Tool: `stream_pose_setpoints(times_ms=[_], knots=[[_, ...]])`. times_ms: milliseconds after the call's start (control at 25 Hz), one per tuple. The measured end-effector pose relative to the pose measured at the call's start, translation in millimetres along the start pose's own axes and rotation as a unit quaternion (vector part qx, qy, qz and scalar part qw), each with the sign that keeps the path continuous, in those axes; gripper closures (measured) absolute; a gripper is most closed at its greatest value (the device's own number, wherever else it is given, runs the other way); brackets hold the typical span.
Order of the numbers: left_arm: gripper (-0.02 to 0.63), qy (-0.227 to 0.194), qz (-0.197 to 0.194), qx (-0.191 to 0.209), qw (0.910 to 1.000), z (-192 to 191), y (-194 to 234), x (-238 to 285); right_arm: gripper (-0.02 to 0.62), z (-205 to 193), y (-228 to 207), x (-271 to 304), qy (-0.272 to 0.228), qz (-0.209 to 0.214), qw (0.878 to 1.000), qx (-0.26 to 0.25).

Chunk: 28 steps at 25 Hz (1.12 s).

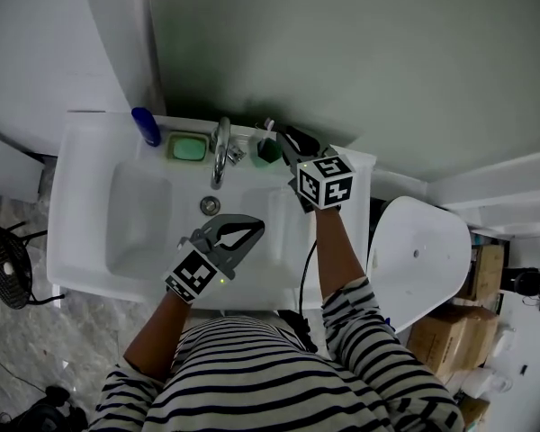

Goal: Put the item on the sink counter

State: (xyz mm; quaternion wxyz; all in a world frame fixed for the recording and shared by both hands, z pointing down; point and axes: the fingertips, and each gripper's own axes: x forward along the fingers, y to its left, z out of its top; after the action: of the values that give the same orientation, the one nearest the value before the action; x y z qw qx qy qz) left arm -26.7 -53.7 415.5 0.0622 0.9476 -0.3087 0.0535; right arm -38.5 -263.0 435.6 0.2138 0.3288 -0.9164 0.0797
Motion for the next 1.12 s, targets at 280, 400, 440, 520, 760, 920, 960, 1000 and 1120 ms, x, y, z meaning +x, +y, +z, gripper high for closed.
stream_pose_setpoints(times_ms=[280,400,440,520,760,920,960,1000,1120], knots=[[0.602,-0.006,-0.019,0.003,0.9998,6,-13,15,0.518,4,-12,-40,0.007,-0.013,1.0,-0.012],[0.601,-0.008,-0.03,0.004,0.9995,7,-21,24,0.514,-7,-22,-59,0.024,-0.029,0.999,-0.014],[0.601,-0.009,-0.034,0.004,0.9994,7,-24,27,0.514,-12,-27,-66,0.029,-0.035,0.999,-0.012],[0.602,-0.01,-0.041,0.004,0.9991,8,-29,33,0.514,-26,-37,-79,0.041,-0.049,0.998,-0.005],[0.601,-0.009,-0.06,0.001,0.9981,5,-43,51,0.525,-86,-71,-118,0.106,-0.09,0.99,0.023],[0.603,-0.003,-0.073,-0.003,0.9973,0,-53,61,0.525,-141,-86,-134,0.164,-0.094,0.98,0.057],[0.602,-0.001,-0.076,-0.003,0.9971,-1,-55,64,0.523,-154,-88,-138,0.178,-0.094,0.978,0.063],[0.601,0.0,-0.078,-0.004,0.997,-2,-57,66,0.522,-166,-89,-141,0.191,-0.093,0.975,0.067],[0.601,0.005,-0.082,-0.005,0.9966,-5,-61,71,0.515,-196,-90,-147,0.223,-0.092,0.967,0.078]])
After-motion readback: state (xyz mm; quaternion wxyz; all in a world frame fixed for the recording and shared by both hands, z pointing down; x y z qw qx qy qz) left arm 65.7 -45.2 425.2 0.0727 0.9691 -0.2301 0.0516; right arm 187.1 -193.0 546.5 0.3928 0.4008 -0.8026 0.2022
